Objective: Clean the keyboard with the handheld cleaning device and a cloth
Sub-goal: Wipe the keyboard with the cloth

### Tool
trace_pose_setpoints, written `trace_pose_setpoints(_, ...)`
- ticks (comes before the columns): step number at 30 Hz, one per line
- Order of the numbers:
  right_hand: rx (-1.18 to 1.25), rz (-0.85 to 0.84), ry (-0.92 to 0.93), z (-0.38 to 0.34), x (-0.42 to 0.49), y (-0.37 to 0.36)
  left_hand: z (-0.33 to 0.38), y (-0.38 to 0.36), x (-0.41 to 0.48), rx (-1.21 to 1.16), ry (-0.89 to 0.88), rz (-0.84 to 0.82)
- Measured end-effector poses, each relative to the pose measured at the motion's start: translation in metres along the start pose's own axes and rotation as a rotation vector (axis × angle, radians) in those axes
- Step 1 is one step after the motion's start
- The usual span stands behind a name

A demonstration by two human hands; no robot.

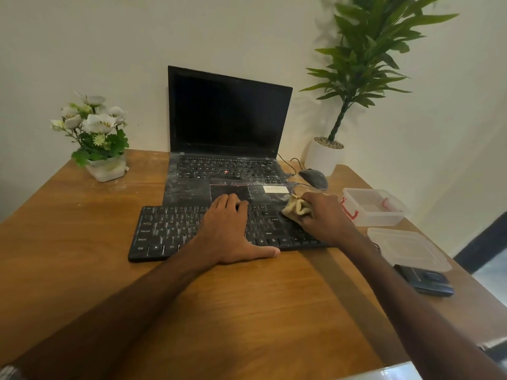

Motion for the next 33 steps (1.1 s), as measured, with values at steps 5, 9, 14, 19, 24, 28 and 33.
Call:
trace_pose_setpoints(5,0.05,0.002,-0.059,-0.006,0.001,0.008,0.002,0.001,0.0,0.007,0.002,-0.009)
trace_pose_setpoints(9,0.016,0.022,-0.012,-0.025,-0.003,-0.001,0.001,0.001,0.001,0.012,-0.001,0.012)
trace_pose_setpoints(14,0.062,0.0,0.024,-0.041,-0.002,-0.009,0.001,-0.002,0.001,0.007,-0.002,0.02)
trace_pose_setpoints(19,0.105,-0.012,0.05,-0.042,-0.002,-0.008,0.0,-0.003,0.002,0.002,-0.005,0.023)
trace_pose_setpoints(24,0.233,0.014,-0.014,-0.02,0.003,0.009,0.001,-0.002,0.002,-0.013,-0.008,0.014)
trace_pose_setpoints(28,0.109,-0.002,0.027,-0.025,0.005,0.002,0.0,-0.003,0.001,-0.01,-0.014,0.021)
trace_pose_setpoints(33,0.131,-0.024,0.077,-0.038,0.0,-0.01,0.0,-0.004,0.002,-0.013,-0.01,0.029)
Point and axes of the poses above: each hand's wrist, its own x-axis towards the middle knuckle, its own y-axis out of the back of the hand, z = x × y, the point moved 2 cm from there along x, towards the middle knuckle, and after that the axes turned 6 degrees about -x, right-handed, at the moved point
